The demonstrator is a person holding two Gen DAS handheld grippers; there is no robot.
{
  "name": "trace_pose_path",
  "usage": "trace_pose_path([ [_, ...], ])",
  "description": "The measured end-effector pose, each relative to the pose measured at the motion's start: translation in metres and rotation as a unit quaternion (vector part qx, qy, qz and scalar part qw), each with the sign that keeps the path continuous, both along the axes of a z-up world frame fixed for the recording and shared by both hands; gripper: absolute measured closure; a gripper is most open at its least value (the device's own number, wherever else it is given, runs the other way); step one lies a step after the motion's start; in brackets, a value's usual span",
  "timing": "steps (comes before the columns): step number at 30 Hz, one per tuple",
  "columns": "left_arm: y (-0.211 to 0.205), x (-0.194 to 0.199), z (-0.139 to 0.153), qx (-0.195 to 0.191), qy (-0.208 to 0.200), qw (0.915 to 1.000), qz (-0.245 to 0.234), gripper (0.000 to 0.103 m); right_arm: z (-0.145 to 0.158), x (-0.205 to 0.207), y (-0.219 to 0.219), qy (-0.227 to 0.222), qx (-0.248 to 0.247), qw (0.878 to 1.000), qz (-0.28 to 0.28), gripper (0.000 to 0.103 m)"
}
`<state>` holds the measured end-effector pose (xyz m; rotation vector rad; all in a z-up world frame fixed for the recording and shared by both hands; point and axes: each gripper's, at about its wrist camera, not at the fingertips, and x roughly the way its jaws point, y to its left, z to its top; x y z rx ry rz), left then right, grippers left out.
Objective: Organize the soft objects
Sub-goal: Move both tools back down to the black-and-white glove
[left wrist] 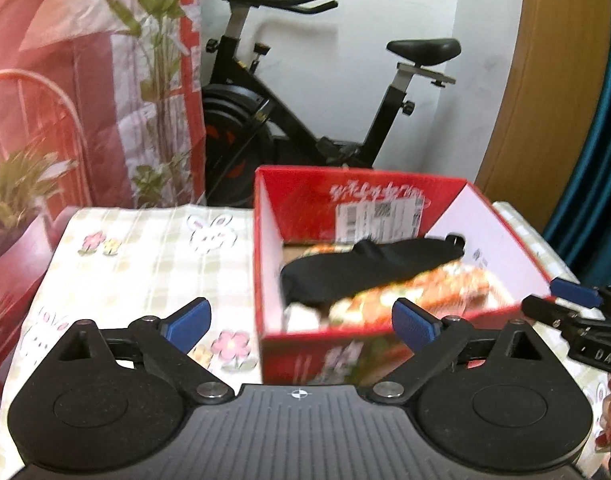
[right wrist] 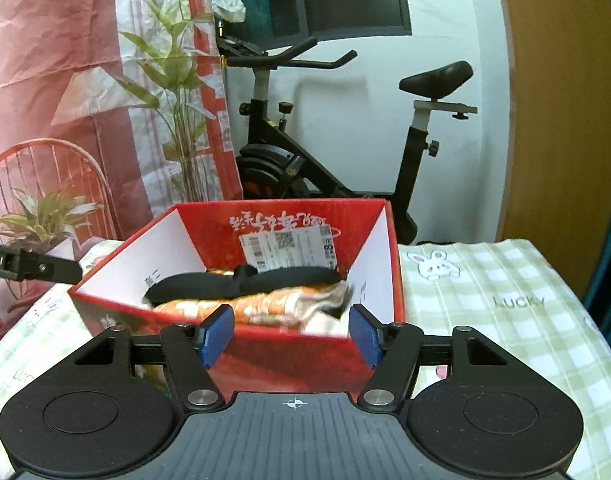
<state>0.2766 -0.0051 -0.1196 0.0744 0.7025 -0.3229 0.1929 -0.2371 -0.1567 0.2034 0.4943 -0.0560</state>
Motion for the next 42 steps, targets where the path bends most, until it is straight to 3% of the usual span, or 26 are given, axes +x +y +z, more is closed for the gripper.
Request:
trace_pose_path([
  [8, 0.017, -0.028, -0.017, 0.035, -0.012, 0.9992, 0.018, 0.0, -0.017, -0.021, -0.003, 0.01, 0.013, 1.0, -0.008, 0.043],
  [12, 0.019, -0.039, -0.024, 0.052, -0.031, 0.9973, 0.04, 0.0, -0.027, -0.025, -0.005, 0.019, 0.014, 1.0, -0.011, 0.036],
  [18, 0.031, -0.042, -0.04, 0.002, -0.003, 0.9981, 0.062, 0.0, -0.046, -0.03, -0.007, 0.038, 0.013, 0.999, -0.013, 0.036],
  [25, 0.028, -0.065, -0.061, -0.001, 0.014, 0.9986, 0.051, 0.003, -0.063, -0.037, 0.001, 0.058, 0.037, 0.998, 0.001, 0.036],
  [35, 0.025, -0.086, -0.085, -0.026, 0.056, 0.9981, 0.006, 0.033, -0.073, -0.038, 0.052, 0.081, 0.042, 0.991, 0.097, 0.037],
  [42, 0.032, -0.08, -0.112, -0.057, 0.099, 0.9933, 0.019, 0.035, -0.083, -0.026, 0.069, 0.102, 0.026, 0.987, 0.122, 0.037],
])
